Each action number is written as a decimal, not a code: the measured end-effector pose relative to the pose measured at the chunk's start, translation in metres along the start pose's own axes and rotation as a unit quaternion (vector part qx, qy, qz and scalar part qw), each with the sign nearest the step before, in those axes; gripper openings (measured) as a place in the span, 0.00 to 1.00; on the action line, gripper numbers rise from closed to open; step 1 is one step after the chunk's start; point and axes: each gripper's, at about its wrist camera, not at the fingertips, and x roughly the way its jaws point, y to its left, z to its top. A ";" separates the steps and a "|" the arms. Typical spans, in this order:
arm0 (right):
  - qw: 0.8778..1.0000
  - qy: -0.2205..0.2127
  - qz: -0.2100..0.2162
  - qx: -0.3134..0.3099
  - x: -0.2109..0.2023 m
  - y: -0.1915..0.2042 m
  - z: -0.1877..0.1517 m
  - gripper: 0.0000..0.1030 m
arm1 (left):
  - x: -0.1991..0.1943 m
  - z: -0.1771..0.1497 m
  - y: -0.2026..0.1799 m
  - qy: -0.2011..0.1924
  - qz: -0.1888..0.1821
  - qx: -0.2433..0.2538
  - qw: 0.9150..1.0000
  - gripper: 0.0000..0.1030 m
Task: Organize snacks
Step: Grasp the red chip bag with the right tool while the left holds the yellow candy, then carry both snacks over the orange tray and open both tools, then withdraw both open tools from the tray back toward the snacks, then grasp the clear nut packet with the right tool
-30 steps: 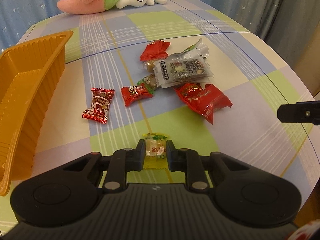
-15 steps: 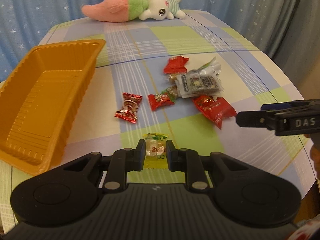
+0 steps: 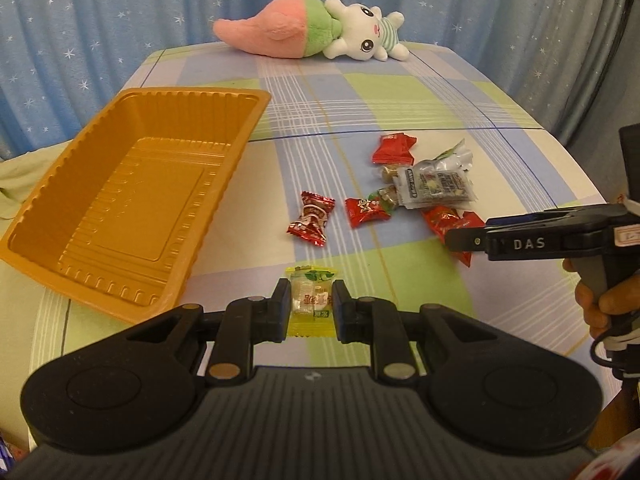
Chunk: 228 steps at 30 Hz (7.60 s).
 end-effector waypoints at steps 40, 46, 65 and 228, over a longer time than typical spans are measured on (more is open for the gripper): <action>0.990 -0.019 0.111 -0.083 -0.038 0.164 0.034 0.37 | -0.053 0.018 0.104 -0.050 0.023 -0.047 0.997 0.19; 0.985 -0.008 0.130 -0.110 -0.013 0.209 0.046 0.37 | -0.051 0.022 0.145 -0.048 0.045 -0.059 0.996 0.19; 0.991 0.040 0.077 -0.107 0.072 0.267 0.068 0.37 | -0.011 0.038 0.206 -0.029 0.038 -0.051 0.998 0.19; 0.992 0.049 0.005 -0.120 0.018 0.027 0.015 0.45 | 0.051 0.027 -0.024 0.030 0.042 -0.030 0.998 0.41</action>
